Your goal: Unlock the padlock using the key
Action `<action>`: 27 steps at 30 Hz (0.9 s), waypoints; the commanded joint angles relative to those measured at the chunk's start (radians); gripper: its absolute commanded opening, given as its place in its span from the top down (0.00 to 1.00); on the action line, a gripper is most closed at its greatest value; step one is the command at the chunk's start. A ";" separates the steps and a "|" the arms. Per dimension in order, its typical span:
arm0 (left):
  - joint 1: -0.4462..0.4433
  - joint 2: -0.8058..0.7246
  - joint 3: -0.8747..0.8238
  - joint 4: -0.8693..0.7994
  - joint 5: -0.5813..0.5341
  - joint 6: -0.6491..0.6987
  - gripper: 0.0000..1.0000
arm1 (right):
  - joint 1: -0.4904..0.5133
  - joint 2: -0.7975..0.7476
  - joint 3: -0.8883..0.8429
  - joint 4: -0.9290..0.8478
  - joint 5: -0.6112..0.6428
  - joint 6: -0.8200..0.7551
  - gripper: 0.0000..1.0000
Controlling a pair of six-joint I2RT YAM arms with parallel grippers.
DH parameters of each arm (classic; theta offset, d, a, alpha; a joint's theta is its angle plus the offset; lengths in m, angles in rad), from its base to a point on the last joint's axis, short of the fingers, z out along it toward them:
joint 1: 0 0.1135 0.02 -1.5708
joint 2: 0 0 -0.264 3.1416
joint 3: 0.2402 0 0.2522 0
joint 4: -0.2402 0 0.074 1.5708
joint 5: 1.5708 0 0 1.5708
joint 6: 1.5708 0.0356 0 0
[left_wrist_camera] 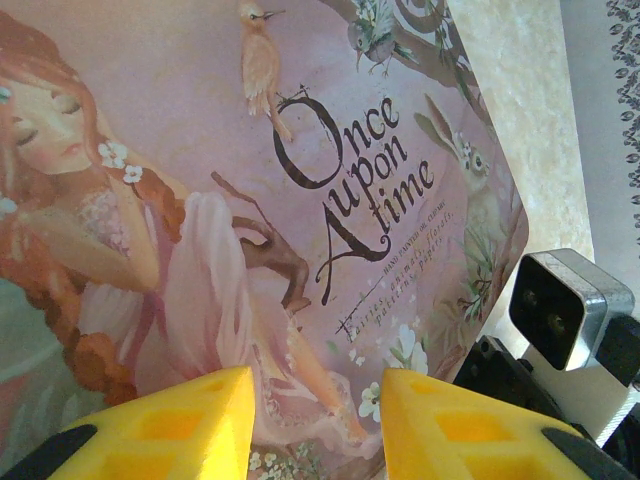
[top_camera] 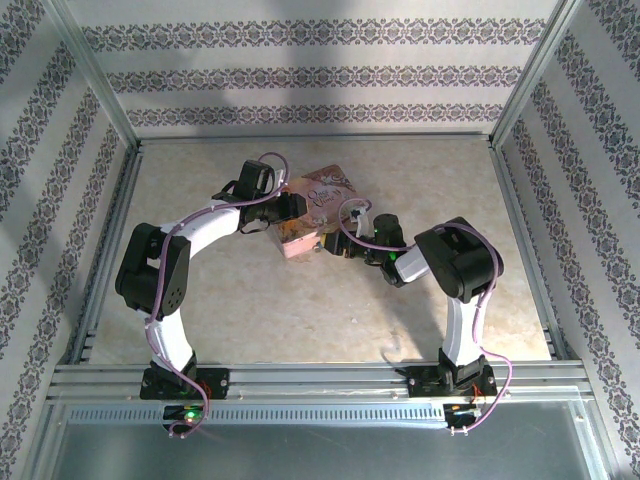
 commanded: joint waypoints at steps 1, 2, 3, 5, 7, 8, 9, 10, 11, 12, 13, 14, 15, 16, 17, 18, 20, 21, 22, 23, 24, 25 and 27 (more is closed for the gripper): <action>-0.013 0.027 -0.008 -0.067 -0.011 0.017 0.62 | 0.017 0.022 0.032 0.096 -0.049 0.015 0.48; -0.013 0.025 -0.007 -0.066 -0.013 0.017 0.62 | 0.017 0.024 0.032 0.103 -0.053 0.018 0.49; -0.012 0.025 -0.008 -0.067 -0.013 0.018 0.62 | 0.017 0.024 0.032 0.108 -0.056 0.019 0.49; -0.012 0.026 -0.009 -0.067 -0.013 0.019 0.62 | 0.019 0.023 0.028 0.121 -0.060 0.021 0.51; -0.012 0.026 -0.011 -0.067 -0.015 0.018 0.62 | 0.019 0.024 0.026 0.135 -0.068 0.024 0.52; -0.012 0.026 -0.011 -0.067 -0.015 0.019 0.62 | 0.019 0.026 0.024 0.142 -0.072 0.026 0.53; -0.012 0.027 -0.010 -0.067 -0.015 0.018 0.62 | 0.019 0.028 0.024 0.150 -0.075 0.030 0.54; -0.012 0.027 -0.012 -0.067 -0.015 0.019 0.62 | 0.019 0.030 0.024 0.161 -0.081 0.033 0.56; -0.012 0.026 -0.012 -0.067 -0.015 0.018 0.62 | 0.019 0.032 0.024 0.168 -0.084 0.037 0.57; -0.012 0.026 -0.013 -0.067 -0.015 0.019 0.62 | 0.019 0.033 0.024 0.174 -0.086 0.041 0.57; -0.012 0.027 -0.014 -0.068 -0.017 0.019 0.62 | 0.019 0.034 0.024 0.176 -0.088 0.042 0.58; -0.013 0.025 -0.014 -0.068 -0.017 0.019 0.62 | 0.019 0.033 0.023 0.177 -0.088 0.042 0.59; -0.012 0.025 -0.015 -0.067 -0.018 0.018 0.62 | 0.019 0.033 0.021 0.178 -0.088 0.042 0.60; -0.012 0.025 -0.017 -0.067 -0.019 0.020 0.62 | 0.019 0.032 0.019 0.179 -0.087 0.042 0.61; -0.012 0.025 -0.017 -0.067 -0.021 0.021 0.62 | 0.019 0.031 0.018 0.180 -0.087 0.042 0.62; -0.012 0.024 -0.018 -0.068 -0.021 0.020 0.62 | 0.019 0.032 0.014 0.180 -0.086 0.040 0.63; -0.012 0.026 -0.017 -0.069 -0.021 0.021 0.63 | 0.019 0.035 0.012 0.184 -0.091 0.043 0.65; -0.013 0.026 -0.018 -0.069 -0.021 0.020 0.63 | 0.019 0.036 0.011 0.188 -0.095 0.045 0.66; -0.012 0.026 -0.020 -0.069 -0.021 0.021 0.63 | 0.020 0.037 0.009 0.196 -0.099 0.047 0.66; -0.013 0.025 -0.020 -0.069 -0.023 0.021 0.63 | 0.020 0.036 0.009 0.199 -0.099 0.049 0.67; -0.012 0.025 -0.021 -0.069 -0.023 0.021 0.63 | 0.020 0.037 0.008 0.201 -0.102 0.050 0.68; -0.012 0.026 -0.022 -0.068 -0.024 0.021 0.63 | 0.020 0.036 0.008 0.203 -0.102 0.052 0.69; -0.012 0.024 -0.023 -0.067 -0.025 0.020 0.63 | 0.020 0.036 0.006 0.203 -0.100 0.052 0.71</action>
